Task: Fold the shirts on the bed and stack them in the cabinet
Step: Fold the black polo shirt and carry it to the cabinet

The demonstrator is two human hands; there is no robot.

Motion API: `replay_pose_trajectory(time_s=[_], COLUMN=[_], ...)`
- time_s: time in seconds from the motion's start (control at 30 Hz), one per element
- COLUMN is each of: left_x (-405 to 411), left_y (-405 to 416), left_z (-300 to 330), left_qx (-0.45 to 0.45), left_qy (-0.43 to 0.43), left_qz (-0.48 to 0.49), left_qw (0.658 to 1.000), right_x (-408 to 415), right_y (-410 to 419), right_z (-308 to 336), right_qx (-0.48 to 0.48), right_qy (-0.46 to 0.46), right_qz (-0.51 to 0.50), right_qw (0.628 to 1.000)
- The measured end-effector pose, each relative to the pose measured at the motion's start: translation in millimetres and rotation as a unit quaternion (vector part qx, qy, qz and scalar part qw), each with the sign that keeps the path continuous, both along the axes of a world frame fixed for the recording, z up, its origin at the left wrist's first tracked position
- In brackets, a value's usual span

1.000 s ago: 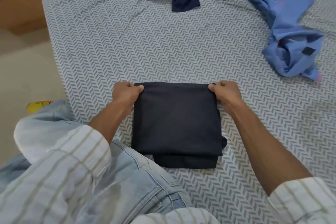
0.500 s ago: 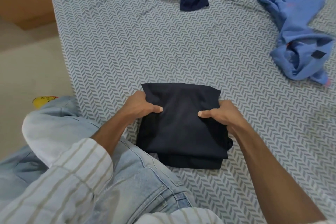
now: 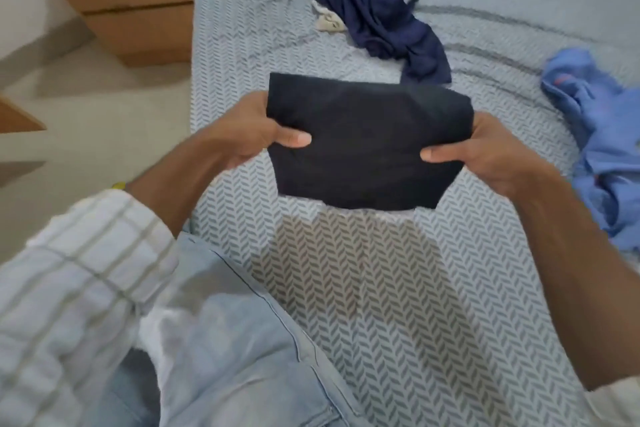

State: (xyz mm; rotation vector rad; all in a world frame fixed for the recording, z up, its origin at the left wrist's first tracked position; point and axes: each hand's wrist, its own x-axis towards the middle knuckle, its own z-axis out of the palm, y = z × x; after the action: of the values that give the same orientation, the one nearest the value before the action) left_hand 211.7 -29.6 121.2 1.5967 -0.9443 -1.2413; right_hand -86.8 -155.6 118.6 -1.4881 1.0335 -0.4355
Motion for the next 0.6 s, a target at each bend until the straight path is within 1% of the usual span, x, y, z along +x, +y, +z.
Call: replay_pose_trajectory(time_s=[0.1, 0.17, 0.27, 0.33, 0.4, 0.43, 0.47, 0.5, 0.53, 0.57, 0.6], left_x=[20, 31, 36, 33, 26, 21, 17, 14, 13, 13, 16], left_y=[-12, -12, -2, 14, 39, 52, 64, 74, 80, 84, 87], left_z=[26, 29, -4, -47, -90, -108, -125, -138, -149, -153, -160], left_qx=[-0.067, -0.099, -0.116, -0.095, -0.073, -0.078, -0.090, -0.096, -0.104, -0.109, -0.123], left_qy=[-0.087, -0.155, -0.264, -0.304, -0.351, -0.387, -0.414, -0.420, -0.403, -0.395, -0.402], left_qz=[0.018, 0.018, -0.061, -0.092, -0.121, -0.148, -0.177, -0.202, -0.220, -0.231, -0.235], left_qw=[0.994, 0.983, 0.956, 0.943, 0.926, 0.907, 0.888, 0.879, 0.882, 0.882, 0.876], right_x=[19, 26, 28, 19, 7, 0, -5, -11, -16, -21, -25], right_y=[-18, -21, -10, 3, 22, 31, 40, 46, 52, 54, 59], right_z=[24, 24, -3, -40, -81, -101, -119, -135, -145, -152, -152], right_qx=[-0.088, -0.148, -0.201, -0.182, -0.150, -0.134, -0.139, -0.156, -0.194, -0.234, -0.255], right_qy=[0.003, 0.017, 0.092, 0.147, 0.173, 0.174, 0.174, 0.172, 0.170, 0.155, 0.135], right_qz=[-0.010, -0.025, -0.024, -0.013, 0.023, 0.057, 0.100, 0.140, 0.172, 0.191, 0.200], right_qw=[0.996, 0.988, 0.975, 0.972, 0.973, 0.974, 0.970, 0.963, 0.951, 0.941, 0.936])
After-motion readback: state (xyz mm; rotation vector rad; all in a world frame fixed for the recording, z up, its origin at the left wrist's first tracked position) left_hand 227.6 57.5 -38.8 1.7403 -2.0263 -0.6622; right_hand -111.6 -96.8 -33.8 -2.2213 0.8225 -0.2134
